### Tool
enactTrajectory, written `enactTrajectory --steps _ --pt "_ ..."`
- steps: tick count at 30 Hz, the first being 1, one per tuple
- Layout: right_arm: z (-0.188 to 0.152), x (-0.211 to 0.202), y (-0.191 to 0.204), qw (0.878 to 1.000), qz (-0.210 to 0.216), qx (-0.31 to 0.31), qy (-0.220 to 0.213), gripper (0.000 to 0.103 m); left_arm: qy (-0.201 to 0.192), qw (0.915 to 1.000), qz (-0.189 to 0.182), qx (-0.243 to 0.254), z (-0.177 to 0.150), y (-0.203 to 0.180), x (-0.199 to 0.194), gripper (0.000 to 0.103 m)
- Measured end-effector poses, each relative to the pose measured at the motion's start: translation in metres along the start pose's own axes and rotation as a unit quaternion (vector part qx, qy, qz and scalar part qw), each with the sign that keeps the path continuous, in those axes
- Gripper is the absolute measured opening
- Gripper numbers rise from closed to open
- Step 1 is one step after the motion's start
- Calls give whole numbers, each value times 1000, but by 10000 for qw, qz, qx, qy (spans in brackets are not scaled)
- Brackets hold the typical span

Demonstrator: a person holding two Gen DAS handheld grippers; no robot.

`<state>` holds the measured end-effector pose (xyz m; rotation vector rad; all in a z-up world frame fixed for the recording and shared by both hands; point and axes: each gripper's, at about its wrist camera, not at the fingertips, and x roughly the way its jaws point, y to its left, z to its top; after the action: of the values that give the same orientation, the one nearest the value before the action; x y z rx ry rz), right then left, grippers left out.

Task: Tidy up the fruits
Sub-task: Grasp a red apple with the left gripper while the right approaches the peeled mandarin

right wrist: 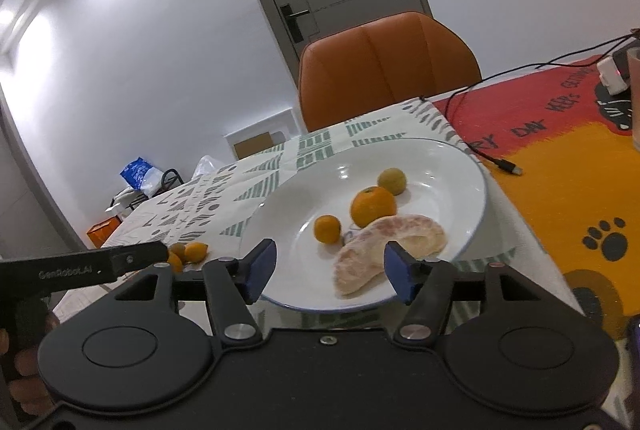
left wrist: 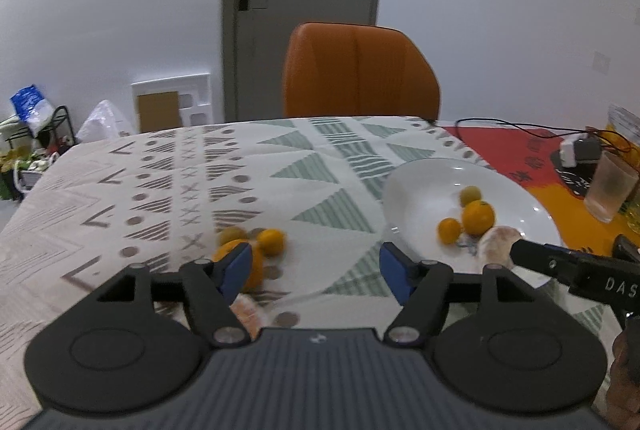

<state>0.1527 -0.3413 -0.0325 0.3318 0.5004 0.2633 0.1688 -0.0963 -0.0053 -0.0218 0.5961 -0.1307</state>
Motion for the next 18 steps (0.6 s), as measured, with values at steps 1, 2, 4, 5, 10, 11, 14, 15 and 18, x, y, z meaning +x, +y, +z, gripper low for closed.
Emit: enactTrajectory --steps 1,2,4,5,10,11,14,15,18 --pt "0 1 3 10000 31 -16 9 61 -4 10000 50 -27 -2 5 -2 70" --pt "-1 2 6 10000 59 -39 20 62 -3 9999 91 -49 -3 8 -4 71" --pt "-1 4 11 9999 108 -83 38 64 8 9998 184 -102 -6 16 -7 71" --pt "-2 5 14 9998 133 -110 46 67 21 9997 226 -129 -7 20 -9 72" --pt "-4 7 29 9996 238 -176 14 79 72 9986 437 -304 -15 40 -15 73" --pt "-5 8 32 9995 262 -178 9 82 78 9983 468 -337 -17 43 -16 73" --pt "-6 10 39 9993 324 -202 25 88 103 9975 543 -432 -22 53 -20 73" --pt "-7 11 42 9992 342 -223 37 91 110 9973 564 -457 -23 55 -20 73" --pt "-8 13 49 9987 406 -289 61 94 135 9965 621 -549 -28 64 -22 73"
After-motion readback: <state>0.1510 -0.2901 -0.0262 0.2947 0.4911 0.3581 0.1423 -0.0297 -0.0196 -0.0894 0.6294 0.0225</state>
